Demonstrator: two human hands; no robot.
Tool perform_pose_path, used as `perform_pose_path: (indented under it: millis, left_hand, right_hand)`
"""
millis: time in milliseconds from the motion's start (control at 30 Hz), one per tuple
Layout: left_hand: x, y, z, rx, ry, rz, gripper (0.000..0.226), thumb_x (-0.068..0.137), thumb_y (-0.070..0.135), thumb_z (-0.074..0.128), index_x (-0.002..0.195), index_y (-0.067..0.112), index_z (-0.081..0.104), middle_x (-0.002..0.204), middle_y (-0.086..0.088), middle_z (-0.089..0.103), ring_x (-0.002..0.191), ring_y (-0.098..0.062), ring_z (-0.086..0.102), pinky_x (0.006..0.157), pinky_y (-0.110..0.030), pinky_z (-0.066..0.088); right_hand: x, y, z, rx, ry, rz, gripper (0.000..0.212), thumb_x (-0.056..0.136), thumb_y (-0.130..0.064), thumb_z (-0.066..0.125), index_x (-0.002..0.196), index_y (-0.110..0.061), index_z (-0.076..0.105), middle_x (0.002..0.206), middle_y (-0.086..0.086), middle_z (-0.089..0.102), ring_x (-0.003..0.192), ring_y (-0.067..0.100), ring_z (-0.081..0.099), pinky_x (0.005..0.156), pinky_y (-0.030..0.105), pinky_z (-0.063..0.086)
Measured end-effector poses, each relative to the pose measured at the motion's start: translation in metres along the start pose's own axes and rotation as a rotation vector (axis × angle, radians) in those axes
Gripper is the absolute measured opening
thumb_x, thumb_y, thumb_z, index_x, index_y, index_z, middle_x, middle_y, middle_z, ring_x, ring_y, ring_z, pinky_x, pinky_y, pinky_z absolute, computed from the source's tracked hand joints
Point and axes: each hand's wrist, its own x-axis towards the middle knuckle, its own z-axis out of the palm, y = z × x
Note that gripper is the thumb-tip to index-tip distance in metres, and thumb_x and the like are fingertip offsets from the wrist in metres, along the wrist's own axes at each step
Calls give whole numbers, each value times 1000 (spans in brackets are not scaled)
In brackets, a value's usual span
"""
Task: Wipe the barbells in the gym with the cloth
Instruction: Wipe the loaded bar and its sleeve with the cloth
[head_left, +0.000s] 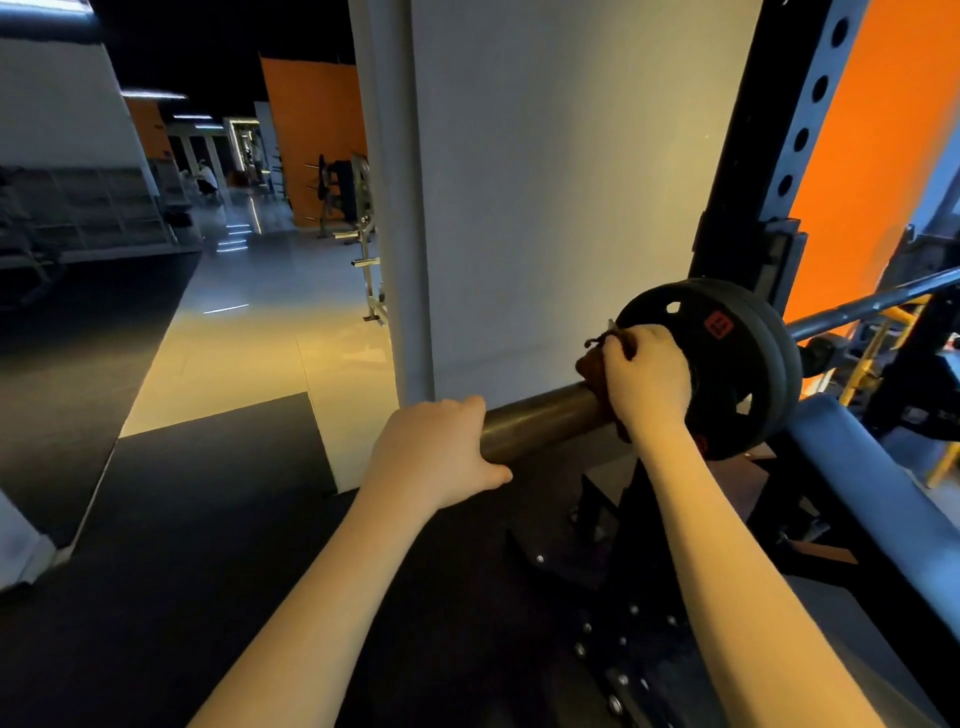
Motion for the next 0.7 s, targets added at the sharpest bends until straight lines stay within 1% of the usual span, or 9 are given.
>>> perform_pose_path:
  millis: [67,133,233,300,367,433,533,633,700]
  left_hand:
    - [-1,1,0,11,23,21,50,82,60,63,112,22,50,90,6,53,79,-14,55,69,-29,50]
    - [-1,1,1,29,61,30,50,82,59,62,112,21,50,86,6,49,75,-14,52,65,-29,46]
    - [-1,0,2,35,73,38,48,84,59,61,110,21,49,81,7,44,71,-14,48,60,-29,39]
    - [-1,-1,2,39,73,45,48,84,59,60,110,21,48,81,7,44,70,-14,48,59,-28,38]
    - [-1,-1,1,47,71,47,47,85,59,60,110,21,48,82,6,45,70,-13,47,58,-27,36]
    - [-1,0,-1,44,63,47,47,86,59,60,111,21,49,84,6,46,70,-13,48,59,-26,36]
    - [-1,1,-1,25,46,57,48,86,57,60,115,21,49,89,4,50,73,-13,50,63,-26,41]
    - [0,0,1,18,41,54,49,86,57,60,117,21,48,93,3,54,76,-14,53,67,-27,47]
    - [0,1,0,26,35,48,49,86,58,59,116,21,48,91,5,51,77,-14,54,69,-28,48]
  right_hand:
    - [-25,-13,6,-51,1,-110,44,91,-51,43,86,-14,65,97,5,66,100,27,59,96,48,42]
    - [-57,-20,10,22,-50,-251,44,89,-55,44,95,-18,68,107,-2,65,112,19,53,107,46,34]
    - [-49,-12,1,94,-103,-348,31,94,-39,50,101,-15,70,105,-2,66,105,15,56,92,25,38]
    - [-23,2,-2,98,-119,-230,23,97,-28,52,102,-14,69,105,0,64,99,15,57,78,19,36]
    - [1,10,-5,132,-45,-20,26,97,-25,54,115,-9,66,127,4,55,109,18,53,86,20,35]
    - [6,9,-4,95,26,84,31,97,-28,55,118,-7,64,134,7,48,114,22,52,90,27,39]
    - [-24,-1,0,62,64,-78,26,95,-32,54,101,-11,67,111,3,63,104,19,57,92,34,45]
    - [-54,7,-3,116,13,-295,24,97,-21,55,118,-15,66,125,-9,54,125,7,42,109,29,29]
    - [-34,26,-10,87,-70,-325,27,99,-17,51,122,-14,64,129,-6,56,129,11,43,107,24,27]
